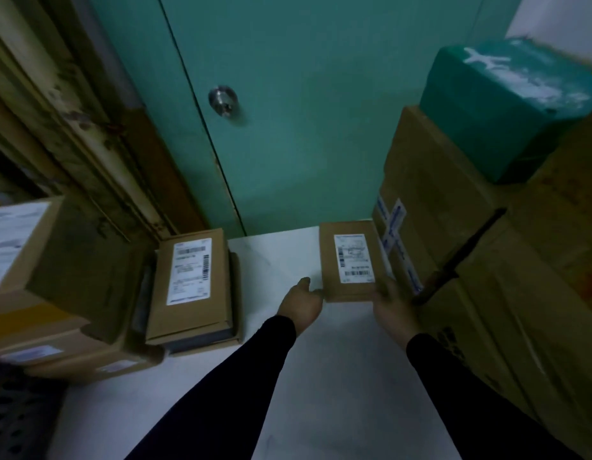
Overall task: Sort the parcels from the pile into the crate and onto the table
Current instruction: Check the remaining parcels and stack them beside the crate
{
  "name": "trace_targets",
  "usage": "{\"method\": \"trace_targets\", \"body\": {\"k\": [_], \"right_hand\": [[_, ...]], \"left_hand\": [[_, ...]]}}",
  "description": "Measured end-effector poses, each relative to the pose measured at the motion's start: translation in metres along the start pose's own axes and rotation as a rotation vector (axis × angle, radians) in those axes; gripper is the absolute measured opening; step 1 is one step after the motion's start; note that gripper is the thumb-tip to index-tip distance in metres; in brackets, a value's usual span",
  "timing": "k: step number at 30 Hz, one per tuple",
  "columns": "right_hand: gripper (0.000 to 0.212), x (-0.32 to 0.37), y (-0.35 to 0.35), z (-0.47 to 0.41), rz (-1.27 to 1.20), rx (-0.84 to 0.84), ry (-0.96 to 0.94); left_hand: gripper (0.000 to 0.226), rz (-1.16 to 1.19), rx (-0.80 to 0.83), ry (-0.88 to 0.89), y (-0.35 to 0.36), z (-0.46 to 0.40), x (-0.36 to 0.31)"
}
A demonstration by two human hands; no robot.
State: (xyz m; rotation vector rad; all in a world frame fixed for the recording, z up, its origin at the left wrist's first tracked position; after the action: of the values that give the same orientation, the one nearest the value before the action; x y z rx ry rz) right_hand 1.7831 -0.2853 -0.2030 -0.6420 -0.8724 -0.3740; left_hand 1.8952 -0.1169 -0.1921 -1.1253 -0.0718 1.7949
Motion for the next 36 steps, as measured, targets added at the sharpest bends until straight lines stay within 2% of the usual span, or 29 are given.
{"method": "trace_targets", "body": {"k": [3,9,12,16,21,22,24,25,26,28,29,32,34,36], "right_hand": [[0.051,-0.004,0.002,-0.008,0.007,0.037,0.026],[0.064,-0.025,0.010,-0.029,-0.100,0.032,0.058],[0.061,-0.037,0.009,-0.033,-0.106,-0.020,0.061],[0.060,-0.038,0.008,-0.018,-0.240,-0.006,0.103],[0.067,-0.008,0.014,0.009,-0.499,0.108,0.092],[0.061,0.000,0.015,0.016,-0.566,0.140,0.099],[0.036,0.023,0.020,0.040,-0.712,0.245,0.099],[0.032,0.032,0.021,0.053,-0.765,0.296,0.097],[0.041,0.043,0.022,0.065,-0.788,0.348,0.089],[0.064,0.057,0.023,0.083,-0.804,0.425,0.056],[0.067,0.069,0.024,0.096,-0.788,0.464,0.025],[0.057,0.102,0.030,0.131,-0.722,0.522,-0.045],[0.045,0.124,0.036,0.151,-0.710,0.537,-0.052],[0.044,0.142,0.045,0.170,-0.696,0.554,-0.056]], "left_hand": [[0.060,0.089,0.028,-0.039,0.017,-0.018,0.002],[0.042,0.240,0.081,-0.001,0.050,-0.036,-0.006],[0.032,0.305,-0.014,-0.050,0.047,-0.043,0.006],[0.042,0.285,-0.108,-0.088,0.027,-0.031,0.016],[0.032,0.402,-0.052,-0.055,0.001,0.002,0.001],[0.032,0.433,-0.034,-0.045,-0.005,0.009,-0.004],[0.033,0.485,-0.006,-0.017,-0.022,0.029,-0.014],[0.031,0.512,0.012,-0.009,-0.030,0.041,-0.018],[0.027,0.534,0.021,0.004,-0.039,0.051,-0.022],[0.016,0.538,0.021,0.038,-0.057,0.070,-0.029],[0.012,0.526,0.007,0.067,-0.069,0.084,-0.033],[0.012,0.468,-0.066,0.156,-0.105,0.121,-0.040],[0.014,0.494,-0.065,0.208,-0.122,0.141,-0.044],[0.021,0.535,-0.023,0.280,-0.138,0.164,-0.046]]}}
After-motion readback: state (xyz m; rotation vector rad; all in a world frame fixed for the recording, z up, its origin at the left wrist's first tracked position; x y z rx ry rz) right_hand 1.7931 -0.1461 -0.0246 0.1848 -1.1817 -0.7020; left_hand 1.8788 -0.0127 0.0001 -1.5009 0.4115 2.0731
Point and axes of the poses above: each hand's wrist, its own z-axis away from the middle knuckle, its own y-axis out of the palm, x = y × z, the point moved 9 cm from there along -z, towards the middle knuckle, and after that the axes turned 6 degrees about -z, right-handed, at the moved point
